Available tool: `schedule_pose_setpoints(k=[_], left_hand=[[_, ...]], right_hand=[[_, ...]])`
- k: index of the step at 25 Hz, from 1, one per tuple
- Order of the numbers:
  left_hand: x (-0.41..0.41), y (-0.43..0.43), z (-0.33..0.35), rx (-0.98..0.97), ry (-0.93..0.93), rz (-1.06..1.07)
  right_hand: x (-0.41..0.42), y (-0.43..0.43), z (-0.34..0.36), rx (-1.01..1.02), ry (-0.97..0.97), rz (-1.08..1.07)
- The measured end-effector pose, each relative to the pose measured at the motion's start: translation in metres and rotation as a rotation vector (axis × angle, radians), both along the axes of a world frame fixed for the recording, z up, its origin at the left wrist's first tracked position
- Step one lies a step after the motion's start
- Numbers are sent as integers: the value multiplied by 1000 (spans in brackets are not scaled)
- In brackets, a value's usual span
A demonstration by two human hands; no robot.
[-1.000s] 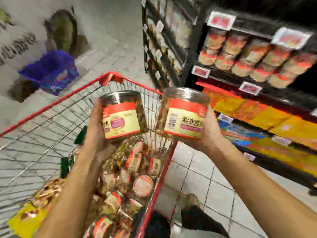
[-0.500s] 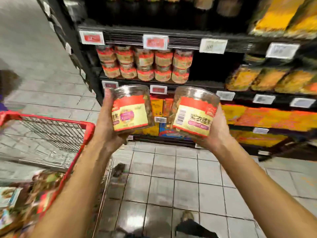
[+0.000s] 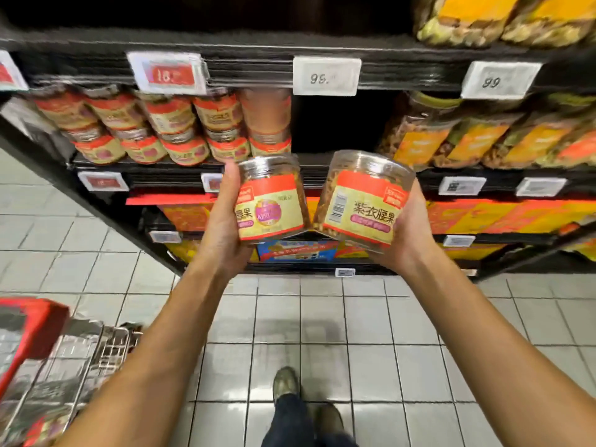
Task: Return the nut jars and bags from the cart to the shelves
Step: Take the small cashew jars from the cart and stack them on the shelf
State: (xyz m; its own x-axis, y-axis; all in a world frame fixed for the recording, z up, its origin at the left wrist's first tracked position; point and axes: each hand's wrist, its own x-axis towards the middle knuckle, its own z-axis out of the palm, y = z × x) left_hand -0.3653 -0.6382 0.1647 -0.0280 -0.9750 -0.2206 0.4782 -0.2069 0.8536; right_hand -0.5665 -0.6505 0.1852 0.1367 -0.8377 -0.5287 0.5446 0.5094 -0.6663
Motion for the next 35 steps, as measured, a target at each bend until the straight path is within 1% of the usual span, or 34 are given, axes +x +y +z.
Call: schedule_pose_setpoints(k=[3,6,9,11,12,15,17,22,24,26,28,29,31,32,33,34,35], left_hand=[[-17,-52,-30,-59,-90,16],[-39,-102,-51,-170,-168,136],[-60,-144,-82,-349,-368,302],[-73,-163,-101,-409,-424,359],[-78,-171,-106,-439,-482,385],[-91,-193,-118,-484,-746,451],[-92,-206,-119,-493,-770,445],[-77,-211,-126,-486,-839,318],[-72,-207,-125,-488,-918,297],[-67,-203,-123,-442,-974,246],[-66,-189,-122,-405,-918,165],[-67,-177,-122,-382,-859,178],[-71,-149,-121,-315,-761,353],[-77,-136,-119,-266,-690,405],[-86,-123,-113,-208,-593,378],[-97,-114,-107,-161,-505,289],[-108,-107,-101,-147,-465,186]], right_hand=[[-11,-31,-28,-4,11,-75],[-27,-58,-58,0,-9,-80],[-41,-77,-98,-30,-6,-85],[-51,-84,-124,-21,-21,-71],[-54,-87,-132,-17,-29,-64],[-56,-93,-147,-6,-25,-47],[-58,-98,-153,25,-16,-35],[-61,-100,-154,57,5,13],[-61,-103,-150,58,19,21],[-61,-105,-147,54,22,14],[-61,-107,-143,42,14,-3],[-60,-107,-140,31,25,-5],[-58,-109,-132,3,64,8],[-56,-111,-128,-12,88,22],[-51,-113,-124,-37,113,39],[-44,-115,-119,-74,138,53],[-36,-115,-114,-118,163,62]])
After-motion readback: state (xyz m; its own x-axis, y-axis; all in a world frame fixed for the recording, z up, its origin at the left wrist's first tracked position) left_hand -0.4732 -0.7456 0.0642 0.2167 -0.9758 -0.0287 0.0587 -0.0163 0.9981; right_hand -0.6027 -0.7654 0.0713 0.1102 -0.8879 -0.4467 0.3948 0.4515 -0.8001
